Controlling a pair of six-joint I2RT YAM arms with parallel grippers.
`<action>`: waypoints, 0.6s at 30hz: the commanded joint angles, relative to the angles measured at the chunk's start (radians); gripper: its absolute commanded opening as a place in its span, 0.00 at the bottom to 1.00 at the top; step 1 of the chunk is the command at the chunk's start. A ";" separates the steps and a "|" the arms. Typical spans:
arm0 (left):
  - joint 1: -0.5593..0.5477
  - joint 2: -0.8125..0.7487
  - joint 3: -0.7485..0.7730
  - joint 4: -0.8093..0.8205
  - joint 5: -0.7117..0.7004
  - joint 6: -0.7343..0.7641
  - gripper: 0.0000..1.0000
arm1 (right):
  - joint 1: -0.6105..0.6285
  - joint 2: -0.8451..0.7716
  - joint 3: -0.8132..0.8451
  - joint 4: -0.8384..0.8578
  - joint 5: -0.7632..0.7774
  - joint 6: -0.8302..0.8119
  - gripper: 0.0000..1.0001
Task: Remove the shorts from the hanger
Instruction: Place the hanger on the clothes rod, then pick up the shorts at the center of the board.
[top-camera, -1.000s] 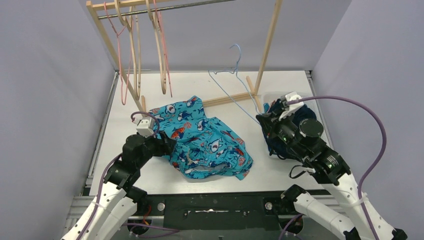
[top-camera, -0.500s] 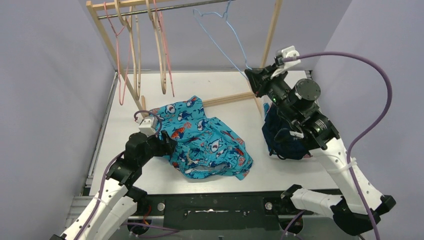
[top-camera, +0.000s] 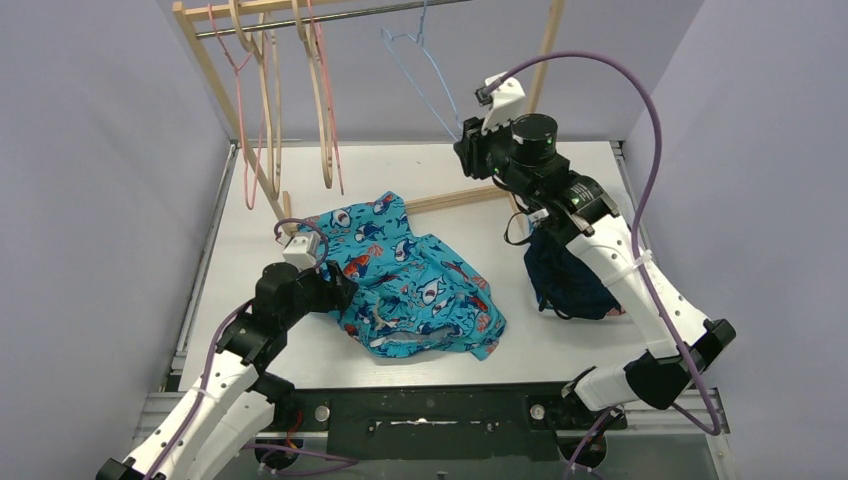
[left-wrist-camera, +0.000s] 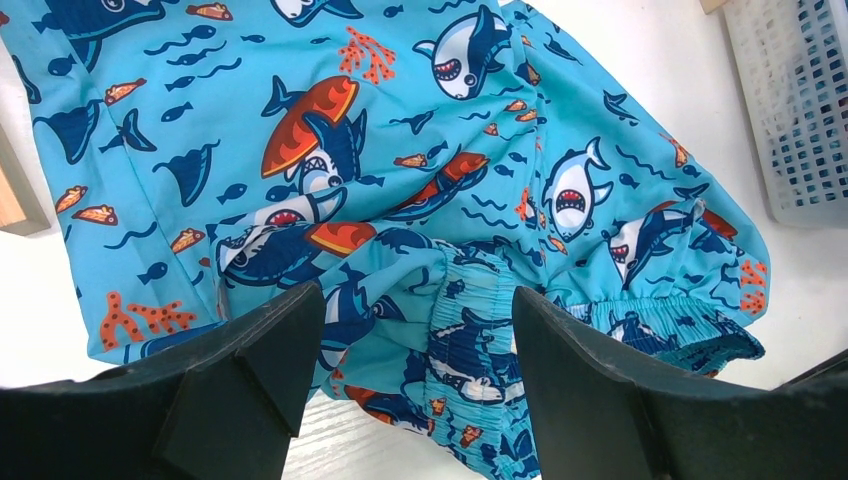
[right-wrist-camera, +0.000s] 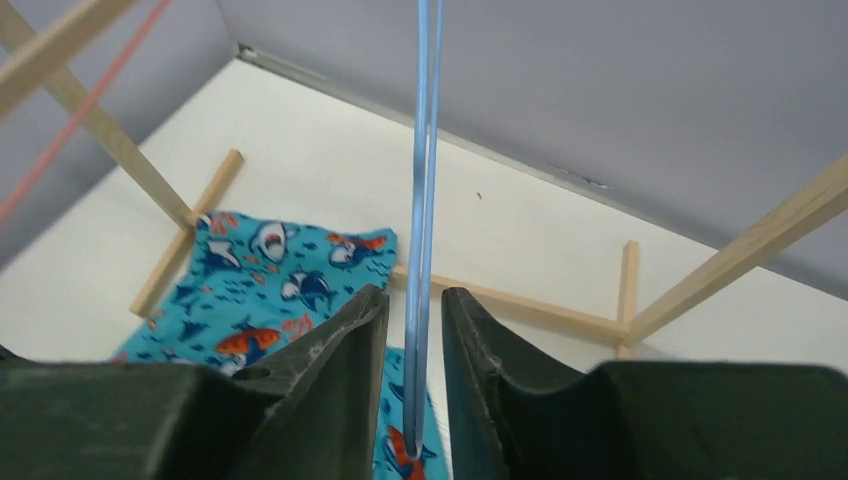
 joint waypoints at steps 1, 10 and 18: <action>-0.003 -0.011 0.042 0.066 0.015 0.011 0.68 | 0.009 -0.066 -0.049 0.014 0.007 -0.008 0.39; -0.007 -0.024 0.045 0.056 -0.004 0.010 0.68 | 0.005 -0.401 -0.544 0.257 0.118 -0.047 0.83; -0.009 -0.028 0.043 0.058 -0.014 0.008 0.68 | 0.131 -0.591 -1.082 0.572 -0.381 -0.136 0.87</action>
